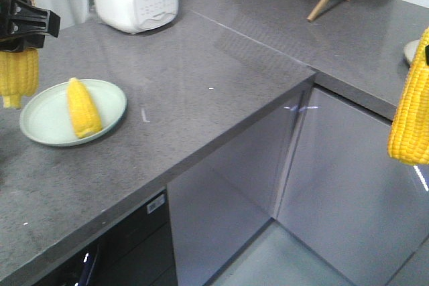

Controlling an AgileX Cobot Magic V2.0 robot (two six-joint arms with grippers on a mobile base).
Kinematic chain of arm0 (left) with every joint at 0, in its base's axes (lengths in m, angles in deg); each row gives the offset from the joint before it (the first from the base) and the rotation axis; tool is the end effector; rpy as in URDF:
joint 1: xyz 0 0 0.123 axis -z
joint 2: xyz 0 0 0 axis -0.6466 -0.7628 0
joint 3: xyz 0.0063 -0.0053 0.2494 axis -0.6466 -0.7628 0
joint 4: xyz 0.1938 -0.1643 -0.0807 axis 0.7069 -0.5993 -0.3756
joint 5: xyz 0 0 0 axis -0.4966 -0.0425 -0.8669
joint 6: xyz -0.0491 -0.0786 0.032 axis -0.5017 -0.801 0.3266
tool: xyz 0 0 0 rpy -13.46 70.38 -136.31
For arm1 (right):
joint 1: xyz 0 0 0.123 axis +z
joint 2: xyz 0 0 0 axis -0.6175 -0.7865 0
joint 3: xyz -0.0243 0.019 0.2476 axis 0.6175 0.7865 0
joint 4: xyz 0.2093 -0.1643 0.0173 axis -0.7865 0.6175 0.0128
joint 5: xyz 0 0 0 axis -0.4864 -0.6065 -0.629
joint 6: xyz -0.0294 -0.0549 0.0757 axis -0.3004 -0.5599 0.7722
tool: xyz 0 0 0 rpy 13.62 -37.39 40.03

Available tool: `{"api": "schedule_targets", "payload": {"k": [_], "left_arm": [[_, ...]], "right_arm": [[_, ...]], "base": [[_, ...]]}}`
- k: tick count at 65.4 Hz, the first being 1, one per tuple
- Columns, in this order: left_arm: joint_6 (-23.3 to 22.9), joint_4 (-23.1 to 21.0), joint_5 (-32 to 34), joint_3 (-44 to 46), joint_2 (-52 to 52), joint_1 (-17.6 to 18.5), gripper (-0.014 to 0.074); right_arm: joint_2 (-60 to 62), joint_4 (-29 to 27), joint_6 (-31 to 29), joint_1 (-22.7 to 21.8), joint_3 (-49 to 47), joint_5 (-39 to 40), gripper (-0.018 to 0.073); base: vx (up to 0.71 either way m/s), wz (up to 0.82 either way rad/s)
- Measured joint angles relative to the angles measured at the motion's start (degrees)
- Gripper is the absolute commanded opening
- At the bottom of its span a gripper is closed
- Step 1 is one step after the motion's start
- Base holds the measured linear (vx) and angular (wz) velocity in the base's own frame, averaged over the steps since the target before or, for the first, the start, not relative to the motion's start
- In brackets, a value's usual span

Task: Distribute corn equally
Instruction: 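Turn the base toward the other counter holding both cobs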

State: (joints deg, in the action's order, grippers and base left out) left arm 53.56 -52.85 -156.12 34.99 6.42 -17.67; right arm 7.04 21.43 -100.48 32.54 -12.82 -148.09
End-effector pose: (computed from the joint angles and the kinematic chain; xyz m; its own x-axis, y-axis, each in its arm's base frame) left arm 0.2774 -0.0880 0.4111 -0.6913 0.0895 -0.7170 0.0755 0.9958 0.0515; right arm 0.2531 0.0018 0.4065 -0.6521 -0.1290 -0.7471 -0.2360 0.9710 0.0383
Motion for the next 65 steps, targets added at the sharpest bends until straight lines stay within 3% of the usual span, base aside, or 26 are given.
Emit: {"api": "schedule_targets", "payload": {"k": [65], "left_arm": [[0.0,0.0,0.0,0.0,0.0,0.0,0.0004]], "right_arm": [[0.0,0.0,0.0,0.0,0.0,0.0,0.0193]], "base": [[0.02,-0.42]]}}
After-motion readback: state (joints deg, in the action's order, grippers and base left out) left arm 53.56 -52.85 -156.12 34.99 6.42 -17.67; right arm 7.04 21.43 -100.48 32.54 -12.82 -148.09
